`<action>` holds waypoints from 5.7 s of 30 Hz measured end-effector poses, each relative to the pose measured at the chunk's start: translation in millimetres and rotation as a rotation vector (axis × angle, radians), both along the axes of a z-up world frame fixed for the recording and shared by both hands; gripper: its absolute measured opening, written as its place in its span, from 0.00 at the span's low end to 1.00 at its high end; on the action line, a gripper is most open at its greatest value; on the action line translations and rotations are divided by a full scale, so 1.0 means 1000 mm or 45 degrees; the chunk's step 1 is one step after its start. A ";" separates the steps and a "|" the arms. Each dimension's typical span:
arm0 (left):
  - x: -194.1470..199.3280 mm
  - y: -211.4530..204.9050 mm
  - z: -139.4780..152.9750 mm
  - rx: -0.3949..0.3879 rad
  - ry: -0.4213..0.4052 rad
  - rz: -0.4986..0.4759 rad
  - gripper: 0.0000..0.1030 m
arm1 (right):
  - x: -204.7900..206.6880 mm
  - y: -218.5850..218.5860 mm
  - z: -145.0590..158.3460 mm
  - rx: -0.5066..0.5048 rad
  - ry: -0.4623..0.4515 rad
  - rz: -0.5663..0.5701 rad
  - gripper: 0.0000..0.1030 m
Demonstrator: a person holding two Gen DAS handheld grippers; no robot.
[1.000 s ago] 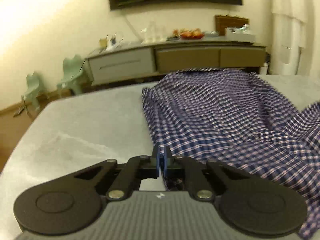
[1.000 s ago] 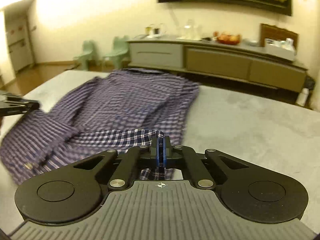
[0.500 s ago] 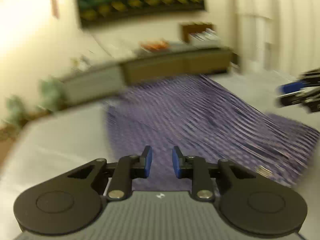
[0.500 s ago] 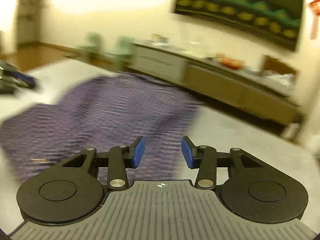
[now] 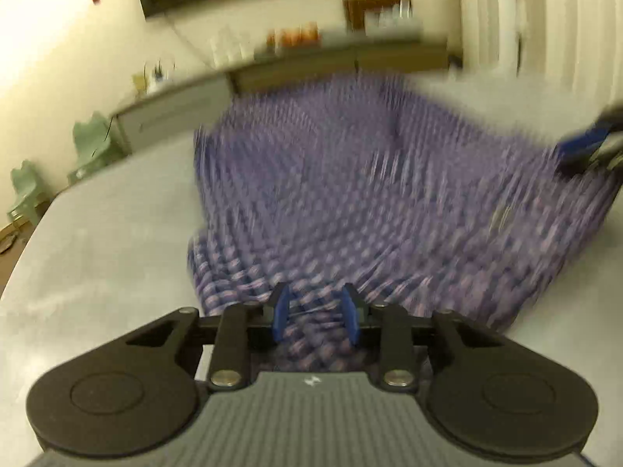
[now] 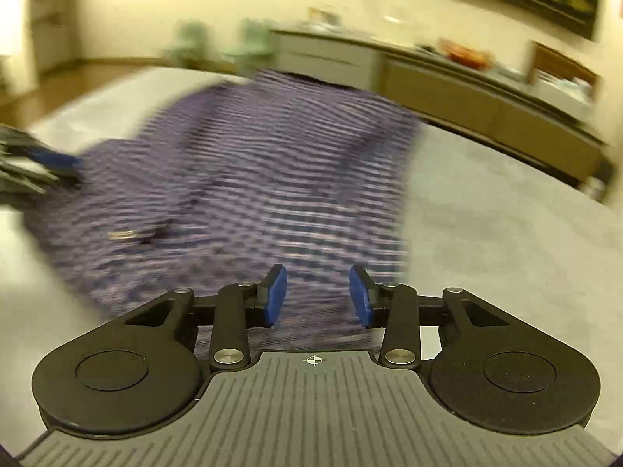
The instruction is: Fold clothes
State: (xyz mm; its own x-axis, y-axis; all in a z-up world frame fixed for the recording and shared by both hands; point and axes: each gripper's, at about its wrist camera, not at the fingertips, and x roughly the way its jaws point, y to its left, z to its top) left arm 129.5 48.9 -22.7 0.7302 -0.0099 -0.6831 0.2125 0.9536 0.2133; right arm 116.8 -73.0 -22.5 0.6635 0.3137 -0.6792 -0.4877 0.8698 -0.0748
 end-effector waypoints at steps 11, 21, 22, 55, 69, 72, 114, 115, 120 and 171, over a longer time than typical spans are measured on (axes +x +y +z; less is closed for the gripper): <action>-0.068 -0.038 0.014 0.040 -0.176 -0.260 0.51 | -0.043 -0.014 0.008 0.058 -0.071 -0.047 0.45; -0.086 -0.059 0.004 0.122 -0.189 -0.301 0.56 | -0.056 -0.030 -0.002 0.018 0.024 -0.165 0.60; -0.089 -0.059 0.007 0.113 -0.194 -0.326 0.61 | -0.063 -0.028 0.003 0.009 -0.010 -0.128 0.59; -0.022 -0.045 0.004 -0.120 0.137 -0.341 0.58 | 0.007 0.015 -0.008 -0.001 0.227 0.095 0.69; 0.003 0.027 0.109 -0.300 -0.017 -0.219 0.65 | -0.016 -0.054 0.061 0.217 0.302 0.207 0.79; 0.085 0.049 0.126 -0.242 -0.033 -0.083 0.65 | 0.038 -0.079 0.085 0.350 0.184 0.005 0.80; 0.054 0.036 0.065 -0.373 -0.018 -0.158 0.14 | 0.083 -0.018 0.084 0.023 -0.063 0.124 0.80; 0.056 0.044 0.065 -0.402 -0.045 -0.129 0.18 | 0.102 -0.016 0.086 0.043 -0.054 0.084 0.82; 0.089 0.076 0.071 -0.365 -0.143 -0.036 0.65 | 0.208 -0.015 0.061 0.191 0.093 -0.129 0.82; -0.016 0.104 -0.010 -1.066 0.085 0.257 0.90 | -0.055 -0.140 -0.008 1.079 0.525 -0.562 0.61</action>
